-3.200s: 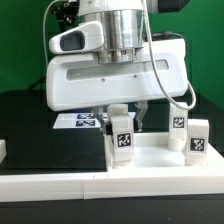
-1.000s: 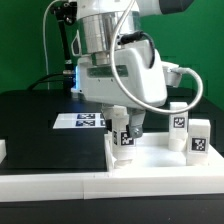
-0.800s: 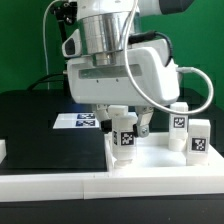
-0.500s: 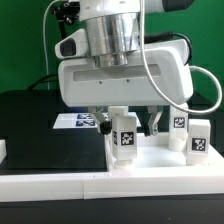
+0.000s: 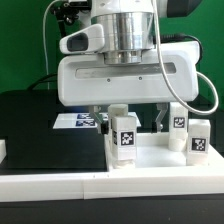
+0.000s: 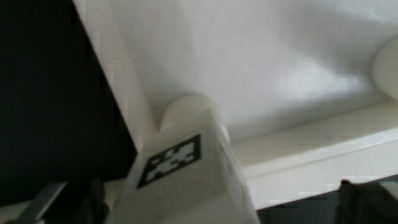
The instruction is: Assemble square table
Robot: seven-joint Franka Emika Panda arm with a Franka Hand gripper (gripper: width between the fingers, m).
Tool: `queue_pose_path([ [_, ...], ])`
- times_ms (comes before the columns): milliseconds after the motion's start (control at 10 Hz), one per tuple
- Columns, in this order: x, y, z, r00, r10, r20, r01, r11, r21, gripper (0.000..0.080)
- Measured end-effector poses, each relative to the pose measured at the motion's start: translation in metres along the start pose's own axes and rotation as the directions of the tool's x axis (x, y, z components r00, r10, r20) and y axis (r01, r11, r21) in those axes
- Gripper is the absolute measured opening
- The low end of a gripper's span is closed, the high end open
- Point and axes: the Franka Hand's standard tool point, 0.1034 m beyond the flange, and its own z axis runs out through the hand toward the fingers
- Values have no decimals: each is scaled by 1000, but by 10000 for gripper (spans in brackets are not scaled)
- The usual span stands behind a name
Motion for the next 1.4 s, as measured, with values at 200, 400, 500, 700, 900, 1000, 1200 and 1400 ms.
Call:
queue_pose_path([
  [200, 1, 6, 0, 989, -146, -11, 146, 989, -4, 649],
  [400, 2, 9, 0, 962, -274, -9, 274, 962, -7, 649],
  [500, 2, 10, 1, 936, -353, -8, 353, 936, -9, 559],
  [700, 2, 10, 1, 931, -366, -8, 366, 931, -8, 358],
  [900, 1, 10, 1, 934, -356, -8, 356, 934, -8, 290],
  [1000, 1, 10, 1, 934, -356, -8, 356, 934, -8, 290],
  [1200, 1, 10, 1, 968, -252, -10, 252, 968, -4, 290],
  [1400, 2, 8, 1, 1000, -18, -15, 18, 1000, 2, 290],
])
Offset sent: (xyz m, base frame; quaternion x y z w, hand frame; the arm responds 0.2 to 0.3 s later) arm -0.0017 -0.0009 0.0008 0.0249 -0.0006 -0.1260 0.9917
